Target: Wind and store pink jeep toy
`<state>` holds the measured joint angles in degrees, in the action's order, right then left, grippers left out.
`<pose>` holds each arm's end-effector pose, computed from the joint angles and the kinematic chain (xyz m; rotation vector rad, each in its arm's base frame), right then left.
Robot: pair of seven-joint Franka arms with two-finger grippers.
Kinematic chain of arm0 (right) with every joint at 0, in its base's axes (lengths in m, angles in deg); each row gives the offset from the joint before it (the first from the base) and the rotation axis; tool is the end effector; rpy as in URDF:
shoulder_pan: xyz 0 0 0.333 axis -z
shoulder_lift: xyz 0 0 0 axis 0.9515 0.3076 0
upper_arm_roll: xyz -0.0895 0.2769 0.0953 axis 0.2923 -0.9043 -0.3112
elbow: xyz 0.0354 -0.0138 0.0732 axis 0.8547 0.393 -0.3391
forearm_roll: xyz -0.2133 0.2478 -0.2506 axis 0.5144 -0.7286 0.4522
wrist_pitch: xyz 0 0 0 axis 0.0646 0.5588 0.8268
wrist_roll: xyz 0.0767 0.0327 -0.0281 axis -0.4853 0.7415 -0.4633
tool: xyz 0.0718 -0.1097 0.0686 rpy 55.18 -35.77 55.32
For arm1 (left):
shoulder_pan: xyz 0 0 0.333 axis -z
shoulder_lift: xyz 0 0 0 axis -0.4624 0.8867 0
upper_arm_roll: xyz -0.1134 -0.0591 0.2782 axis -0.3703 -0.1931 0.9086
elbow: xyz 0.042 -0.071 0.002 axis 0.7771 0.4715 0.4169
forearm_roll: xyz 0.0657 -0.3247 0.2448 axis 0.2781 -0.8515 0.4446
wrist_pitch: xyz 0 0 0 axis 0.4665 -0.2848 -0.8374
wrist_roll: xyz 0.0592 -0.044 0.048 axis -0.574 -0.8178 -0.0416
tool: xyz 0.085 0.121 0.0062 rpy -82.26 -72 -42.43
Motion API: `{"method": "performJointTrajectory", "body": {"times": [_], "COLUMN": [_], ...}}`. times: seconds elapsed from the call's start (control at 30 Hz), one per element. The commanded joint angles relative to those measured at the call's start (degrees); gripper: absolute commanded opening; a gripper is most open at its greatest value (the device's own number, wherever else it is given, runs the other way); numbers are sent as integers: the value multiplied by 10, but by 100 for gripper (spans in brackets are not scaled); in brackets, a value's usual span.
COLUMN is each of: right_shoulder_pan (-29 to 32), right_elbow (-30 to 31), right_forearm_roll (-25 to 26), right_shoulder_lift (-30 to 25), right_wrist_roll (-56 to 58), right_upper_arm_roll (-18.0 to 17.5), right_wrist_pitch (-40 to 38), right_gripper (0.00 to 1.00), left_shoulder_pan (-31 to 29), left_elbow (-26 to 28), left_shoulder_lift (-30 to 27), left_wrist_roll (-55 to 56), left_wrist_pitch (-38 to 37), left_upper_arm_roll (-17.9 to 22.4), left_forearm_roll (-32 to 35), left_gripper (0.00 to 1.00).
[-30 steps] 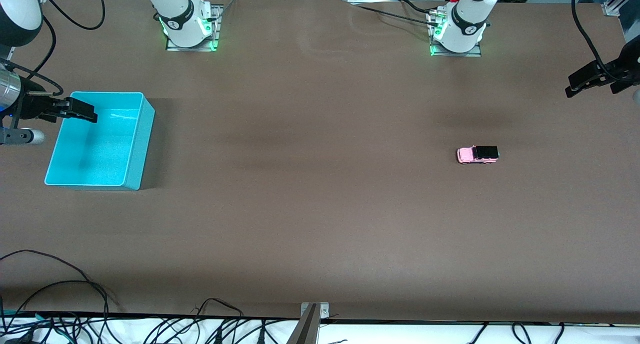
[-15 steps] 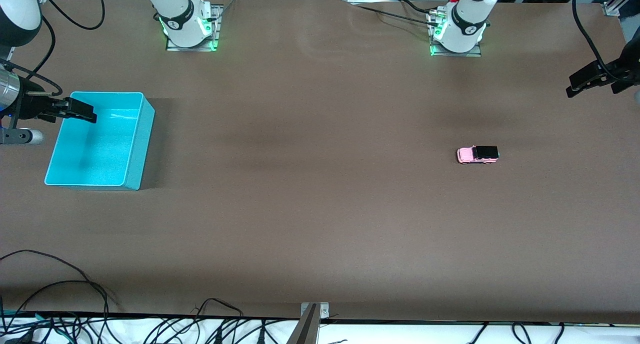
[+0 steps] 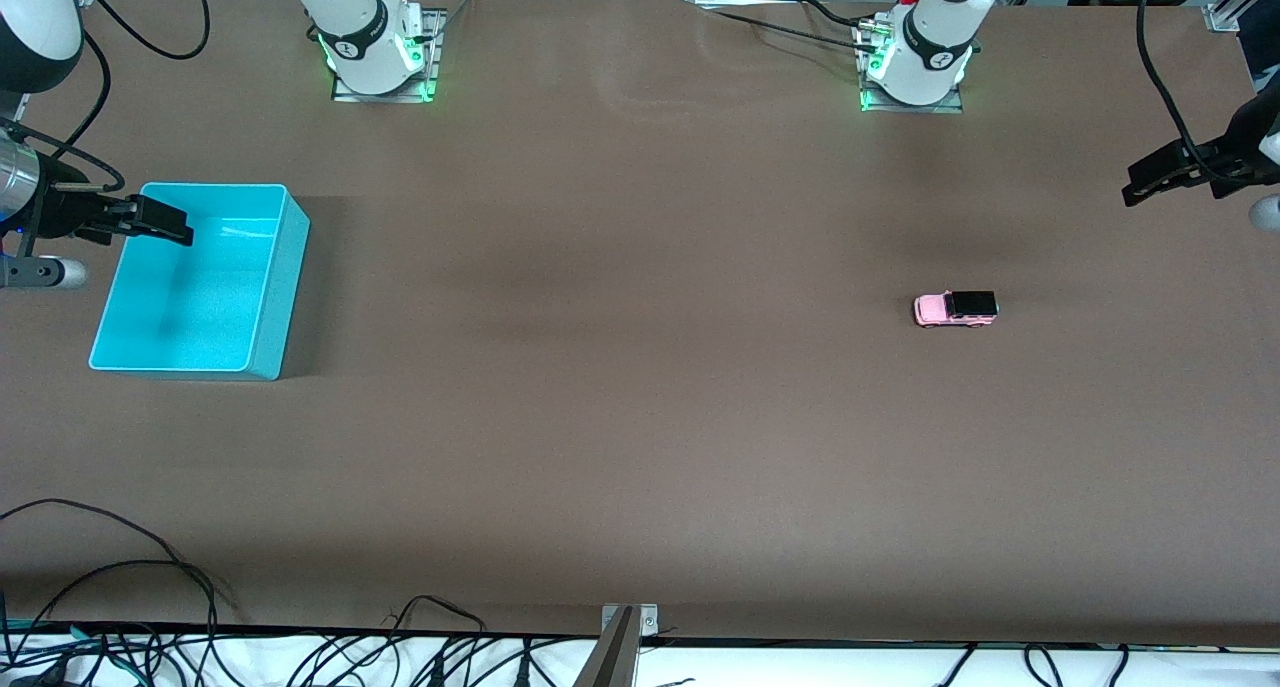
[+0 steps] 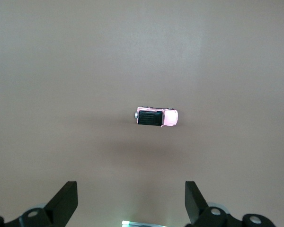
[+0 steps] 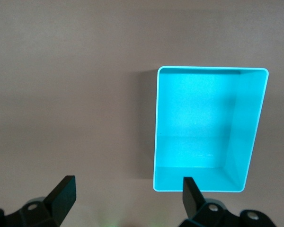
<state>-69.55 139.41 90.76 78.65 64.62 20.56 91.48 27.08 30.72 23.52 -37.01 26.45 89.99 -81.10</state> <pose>0.5937 -0.0256 0.4924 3.1203 0.0038 -0.2356 0.5512 0.0424 0.5533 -3.1011 -0.1611 0.1793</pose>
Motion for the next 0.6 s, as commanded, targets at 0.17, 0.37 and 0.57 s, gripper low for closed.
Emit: {"method": "performJointTrajectory", "body": {"times": [0.17,0.37,0.57], "right_shoulder_pan": [3,3,3], "right_elbow": [7,7,7], "right_forearm_roll": [8,8,8], "right_shoulder_lift": [-5,-4,-3], "right_wrist_roll": [-6,-6,-6], "right_upper_arm_roll": [-2,-2,-2], "right_wrist_pitch": [8,8,8], "right_gripper": [100,100,100], "left_shoulder_pan": [-6,-5,-3], "left_elbow": [-22,-19,-12], "left_shoulder_lift": [19,23,55], "left_wrist_roll": [-5,-5,-6], "left_wrist_pitch": [-6,10,47], "left_upper_arm_roll": [2,2,1], "left_forearm_roll": [7,7,-1], "left_gripper": [100,100,100]}}
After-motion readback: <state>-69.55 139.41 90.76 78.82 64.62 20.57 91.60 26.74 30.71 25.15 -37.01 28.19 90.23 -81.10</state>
